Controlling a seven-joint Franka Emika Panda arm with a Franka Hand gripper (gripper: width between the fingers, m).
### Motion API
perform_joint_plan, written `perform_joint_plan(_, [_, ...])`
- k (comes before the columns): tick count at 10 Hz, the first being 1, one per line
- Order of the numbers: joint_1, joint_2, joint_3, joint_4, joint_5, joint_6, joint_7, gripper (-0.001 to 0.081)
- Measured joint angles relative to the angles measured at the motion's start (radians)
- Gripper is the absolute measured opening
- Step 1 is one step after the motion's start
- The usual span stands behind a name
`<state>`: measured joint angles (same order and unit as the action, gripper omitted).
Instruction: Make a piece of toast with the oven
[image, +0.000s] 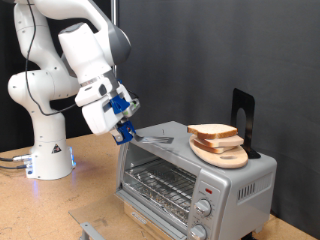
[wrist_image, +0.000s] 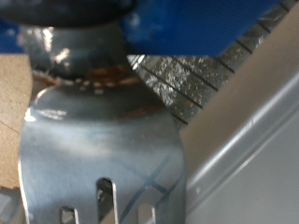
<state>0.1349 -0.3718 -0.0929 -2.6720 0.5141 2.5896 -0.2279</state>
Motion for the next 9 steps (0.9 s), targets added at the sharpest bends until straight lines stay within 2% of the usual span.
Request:
perform_joint_plan(3, [0.044, 0.06, 0.016, 0.048, 0.023, 0.011, -0.005, 0.0388])
perform_joint_plan(5, [0.069, 0.075, 0.029, 0.063, 0.037, 0.015, -0.008, 0.0388])
perform_joint_plan(9, [0.086, 0.065, 0.03, 0.052, 0.055, 0.023, -0.038, 0.0388])
